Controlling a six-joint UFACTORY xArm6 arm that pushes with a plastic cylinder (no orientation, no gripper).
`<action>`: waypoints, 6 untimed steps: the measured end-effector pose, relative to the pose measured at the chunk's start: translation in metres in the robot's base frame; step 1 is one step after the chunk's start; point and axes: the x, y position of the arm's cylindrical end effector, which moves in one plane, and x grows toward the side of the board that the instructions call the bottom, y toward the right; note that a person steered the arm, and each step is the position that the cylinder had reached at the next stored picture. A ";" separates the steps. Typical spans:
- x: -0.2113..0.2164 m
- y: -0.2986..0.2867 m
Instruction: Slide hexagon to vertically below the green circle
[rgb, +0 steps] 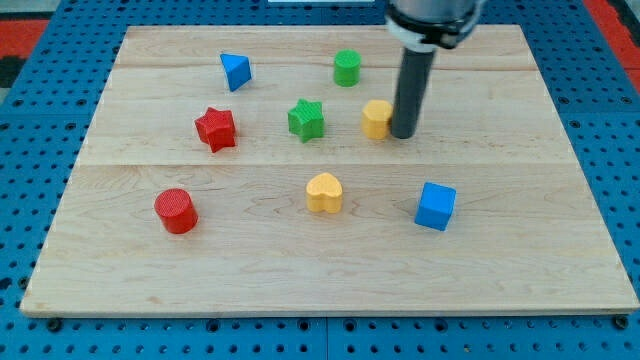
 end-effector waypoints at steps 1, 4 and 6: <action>-0.013 -0.006; -0.047 -0.006; -0.002 0.002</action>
